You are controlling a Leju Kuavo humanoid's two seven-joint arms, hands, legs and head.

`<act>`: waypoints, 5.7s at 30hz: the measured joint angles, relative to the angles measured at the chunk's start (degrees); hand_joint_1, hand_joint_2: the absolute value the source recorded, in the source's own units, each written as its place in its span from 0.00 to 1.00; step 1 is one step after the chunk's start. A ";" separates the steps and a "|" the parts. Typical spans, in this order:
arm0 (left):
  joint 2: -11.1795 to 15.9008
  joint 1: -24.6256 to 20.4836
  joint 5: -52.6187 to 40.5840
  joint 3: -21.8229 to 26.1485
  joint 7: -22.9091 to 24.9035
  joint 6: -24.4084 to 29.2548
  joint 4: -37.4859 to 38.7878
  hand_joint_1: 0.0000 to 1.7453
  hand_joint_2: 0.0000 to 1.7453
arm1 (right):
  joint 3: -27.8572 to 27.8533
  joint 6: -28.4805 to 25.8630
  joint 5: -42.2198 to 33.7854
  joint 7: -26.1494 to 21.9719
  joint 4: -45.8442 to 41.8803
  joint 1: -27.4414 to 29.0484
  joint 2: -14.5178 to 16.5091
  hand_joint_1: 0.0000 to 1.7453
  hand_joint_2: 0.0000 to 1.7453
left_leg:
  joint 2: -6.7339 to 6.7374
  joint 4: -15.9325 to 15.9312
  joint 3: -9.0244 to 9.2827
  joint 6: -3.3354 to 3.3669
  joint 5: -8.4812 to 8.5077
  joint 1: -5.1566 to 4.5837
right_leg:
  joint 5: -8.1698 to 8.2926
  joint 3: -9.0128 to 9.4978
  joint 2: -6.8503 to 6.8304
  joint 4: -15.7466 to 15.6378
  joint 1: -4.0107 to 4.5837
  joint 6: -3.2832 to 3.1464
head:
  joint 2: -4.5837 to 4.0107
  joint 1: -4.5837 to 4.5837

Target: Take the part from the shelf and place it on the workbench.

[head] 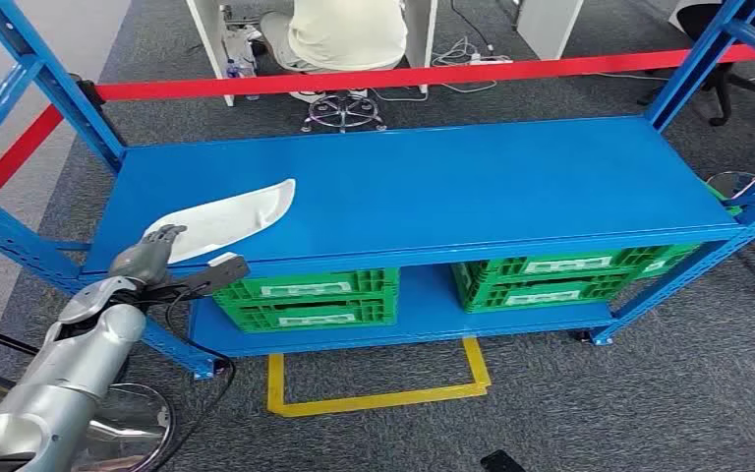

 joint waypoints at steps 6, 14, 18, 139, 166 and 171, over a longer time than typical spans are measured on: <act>-0.05 -0.20 -0.02 0.00 -0.01 0.09 0.48 0.00 1.00 | 0.00 -0.01 0.00 0.00 0.01 0.00 0.00 0.00 1.00 | 0.00 0.00 0.00 0.00 0.00 0.00 | 0.00 0.01 0.00 0.00 0.00 0.00 | 0.00 0.01; -0.38 -0.70 -0.81 0.00 0.00 0.67 1.55 0.95 1.00 | 0.00 -0.03 0.11 0.08 0.02 0.00 0.00 0.00 1.00 | 0.00 0.00 0.00 0.00 0.00 0.00 | 0.01 0.01 -0.01 0.00 0.00 0.00 | 0.00 0.00; -0.66 -0.95 -1.76 0.02 0.07 2.31 2.13 1.00 1.00 | 0.00 -0.14 0.15 0.14 0.02 0.02 0.00 0.00 1.00 | 0.00 0.00 0.00 0.00 0.00 0.00 | 0.01 0.02 -0.01 0.00 0.00 0.00 | 0.00 0.01; -1.91 43.82 5.13 -12.97 -12.86 29.73 -57.01 1.00 1.00 | -9.84 4.81 -3.08 -6.94 0.63 2.40 0.93 0.00 1.00 | -0.44 -0.90 4.43 -0.59 -2.95 0.93 | 5.17 -6.15 1.24 1.00 0.36 0.34 | 0.00 -0.35; -2.50 41.23 13.26 -12.21 -19.16 29.94 -53.10 1.00 1.00 | -16.24 1.42 -6.63 -8.51 0.94 4.50 1.26 0.00 1.00 | -0.14 3.43 4.37 0.83 -4.10 -0.34 | 4.72 -6.27 1.95 1.43 1.77 -1.75 | 0.00 -0.38; -2.88 40.48 14.32 -11.83 -19.85 30.07 -52.13 1.00 1.00 | -17.27 0.95 -6.67 -8.21 0.94 4.97 1.46 0.00 1.00 | 0.05 -2.77 6.21 1.62 -2.70 -0.93 | 5.44 -7.89 2.02 1.83 1.41 -0.67 | 0.00 -0.42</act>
